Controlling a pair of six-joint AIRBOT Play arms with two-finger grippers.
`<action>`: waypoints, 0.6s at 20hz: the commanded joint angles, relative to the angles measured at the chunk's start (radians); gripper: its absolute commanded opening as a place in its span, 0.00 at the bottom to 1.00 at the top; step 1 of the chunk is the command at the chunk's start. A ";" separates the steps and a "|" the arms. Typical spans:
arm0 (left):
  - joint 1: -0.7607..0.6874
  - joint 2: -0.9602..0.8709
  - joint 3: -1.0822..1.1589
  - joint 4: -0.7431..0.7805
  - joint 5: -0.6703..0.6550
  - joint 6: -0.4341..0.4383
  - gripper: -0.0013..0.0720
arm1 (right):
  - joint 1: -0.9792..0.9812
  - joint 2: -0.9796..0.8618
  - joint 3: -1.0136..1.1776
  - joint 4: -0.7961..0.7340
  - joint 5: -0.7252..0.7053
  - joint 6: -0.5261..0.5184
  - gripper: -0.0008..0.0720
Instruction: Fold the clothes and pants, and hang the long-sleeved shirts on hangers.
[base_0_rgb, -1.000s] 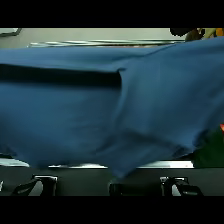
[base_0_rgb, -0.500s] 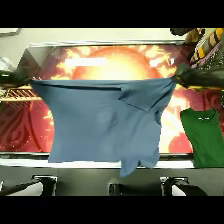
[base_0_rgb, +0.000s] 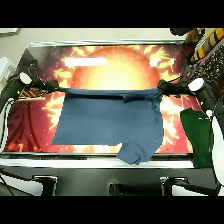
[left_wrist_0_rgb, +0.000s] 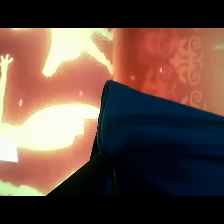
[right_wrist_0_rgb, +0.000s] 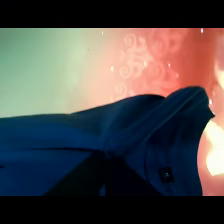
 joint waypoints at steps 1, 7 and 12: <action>-0.004 -0.024 0.004 -0.002 -0.148 0.006 0.04 | 0.001 -0.018 -0.003 -0.036 0.130 -0.002 0.05; -0.005 -0.032 -0.001 0.001 -0.356 -0.006 0.04 | 0.001 -0.019 -0.005 -0.101 0.272 0.052 0.05; -0.024 -0.050 -0.001 -0.002 -0.372 -0.010 0.04 | 0.002 -0.074 -0.005 -0.116 0.267 0.056 0.05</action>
